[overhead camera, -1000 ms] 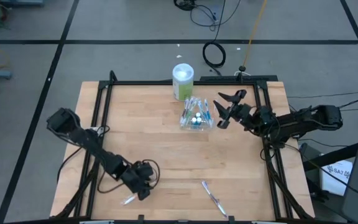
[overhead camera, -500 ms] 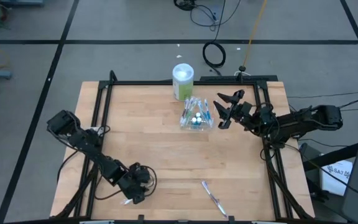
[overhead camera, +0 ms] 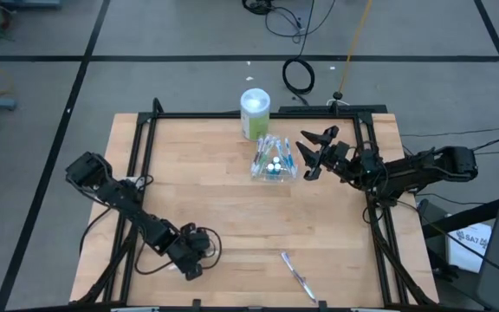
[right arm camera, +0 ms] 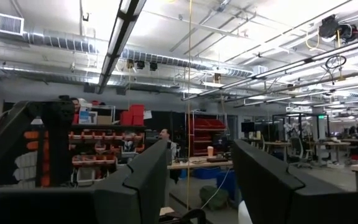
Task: Pick & Place toothbrushing station
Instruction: Put the orange toothbrush into the transparent organizer
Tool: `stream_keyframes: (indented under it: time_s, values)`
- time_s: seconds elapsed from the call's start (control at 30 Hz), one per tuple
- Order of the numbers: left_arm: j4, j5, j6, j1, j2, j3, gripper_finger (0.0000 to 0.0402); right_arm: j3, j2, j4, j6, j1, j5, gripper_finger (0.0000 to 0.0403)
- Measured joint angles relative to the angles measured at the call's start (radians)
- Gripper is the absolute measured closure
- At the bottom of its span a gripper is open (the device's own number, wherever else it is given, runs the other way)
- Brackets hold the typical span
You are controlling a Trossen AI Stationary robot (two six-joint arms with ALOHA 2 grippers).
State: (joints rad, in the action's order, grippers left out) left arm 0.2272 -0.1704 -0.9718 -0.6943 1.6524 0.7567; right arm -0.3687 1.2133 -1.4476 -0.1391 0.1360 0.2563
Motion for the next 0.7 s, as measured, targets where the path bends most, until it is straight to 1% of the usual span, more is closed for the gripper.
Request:
stream_keyframes:
  time_s: [0.07, 0.13, 0.27, 0.37, 0.47, 0.6, 0.63, 0.7]
  values:
    - [-0.001, 0.009, -0.005, 0.018, 0.000, 0.000, 0.0393, 0.000, 0.000, 0.003, 0.004, 0.000, 0.000, 0.0232]
    - [0.001, 0.006, -0.005, 0.034, -0.004, 0.001, 0.0387, 0.000, 0.000, 0.018, 0.004, 0.000, 0.000, 0.0232]
    - [0.027, -0.067, 0.021, 0.078, -0.008, 0.021, 0.0385, 0.000, 0.000, 0.031, 0.004, 0.000, 0.001, 0.0232]
    - [0.019, -0.121, 0.122, 0.117, -0.025, 0.058, 0.0397, 0.000, 0.000, 0.037, 0.005, 0.000, 0.001, 0.0232]
    - [-0.004, -0.229, 0.256, 0.163, -0.062, 0.099, 0.0393, 0.000, 0.000, 0.054, 0.005, 0.000, 0.000, 0.0232]
    - [-0.099, -0.469, 0.436, 0.234, -0.128, 0.140, 0.0397, 0.000, 0.000, 0.086, 0.008, 0.000, 0.001, 0.0232]
    - [-0.149, -0.501, 0.495, 0.252, -0.147, 0.150, 0.0398, 0.000, 0.000, 0.093, 0.017, 0.000, 0.001, 0.0232]
    - [-0.259, -0.526, 0.617, 0.292, -0.183, 0.154, 0.0397, 0.000, 0.000, 0.092, 0.033, 0.000, 0.001, 0.0232]
